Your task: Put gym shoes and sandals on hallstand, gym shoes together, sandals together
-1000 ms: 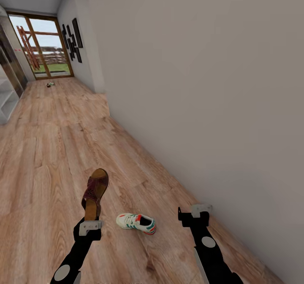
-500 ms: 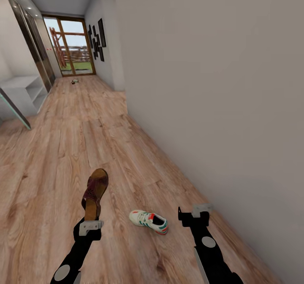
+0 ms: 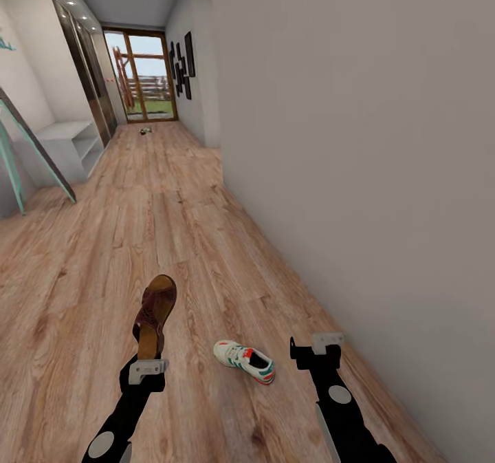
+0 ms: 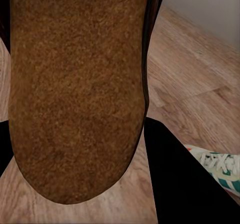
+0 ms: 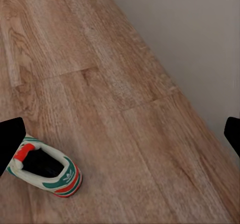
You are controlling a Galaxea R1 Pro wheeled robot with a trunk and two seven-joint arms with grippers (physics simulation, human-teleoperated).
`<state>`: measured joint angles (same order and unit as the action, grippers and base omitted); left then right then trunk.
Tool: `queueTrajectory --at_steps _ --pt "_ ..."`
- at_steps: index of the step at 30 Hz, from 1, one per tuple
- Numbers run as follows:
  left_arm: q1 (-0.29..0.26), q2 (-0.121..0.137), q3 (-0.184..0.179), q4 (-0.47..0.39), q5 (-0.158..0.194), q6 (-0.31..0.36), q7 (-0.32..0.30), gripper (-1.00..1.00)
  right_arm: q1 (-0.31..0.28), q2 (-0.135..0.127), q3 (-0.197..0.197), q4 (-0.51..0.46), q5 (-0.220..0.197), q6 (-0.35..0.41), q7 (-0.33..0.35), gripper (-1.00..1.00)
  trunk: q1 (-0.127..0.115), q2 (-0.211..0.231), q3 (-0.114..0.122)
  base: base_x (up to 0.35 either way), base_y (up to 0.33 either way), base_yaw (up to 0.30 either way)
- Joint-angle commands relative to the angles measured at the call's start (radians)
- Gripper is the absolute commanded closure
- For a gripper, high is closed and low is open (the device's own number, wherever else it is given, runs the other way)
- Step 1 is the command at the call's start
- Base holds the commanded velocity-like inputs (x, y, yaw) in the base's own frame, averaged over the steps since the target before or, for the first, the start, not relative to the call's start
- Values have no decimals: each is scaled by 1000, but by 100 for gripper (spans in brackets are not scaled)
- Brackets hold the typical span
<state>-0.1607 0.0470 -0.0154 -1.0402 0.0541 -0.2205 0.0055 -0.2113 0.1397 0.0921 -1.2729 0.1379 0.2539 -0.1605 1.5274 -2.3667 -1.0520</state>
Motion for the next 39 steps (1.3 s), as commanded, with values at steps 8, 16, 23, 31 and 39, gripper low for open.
queueTrajectory --at_steps 8,16,23,31,39 --pt "0 1 -2 0 3 -2 1 100 0 -1 2 -1 11 9 -3 -100 0 0 -1 0 -4 2" --pt "0 1 -1 0 3 -2 1 100 0 0 2 -3 9 8 -5 -100 0 0 -1 0 0 0" --pt "0 1 -1 0 3 -2 1 100 0 0 2 -6 9 10 -5 -100 0 0 -1 0 0 196" --pt "0 1 -1 0 3 -2 1 100 0 0 2 -6 9 10 -5 -100 0 0 -1 0 0 278" --pt "0 2 -1 -1 37 -2 1 100 0 0 2 -6 9 10 -5 -100 0 0 -1 1 0 247"
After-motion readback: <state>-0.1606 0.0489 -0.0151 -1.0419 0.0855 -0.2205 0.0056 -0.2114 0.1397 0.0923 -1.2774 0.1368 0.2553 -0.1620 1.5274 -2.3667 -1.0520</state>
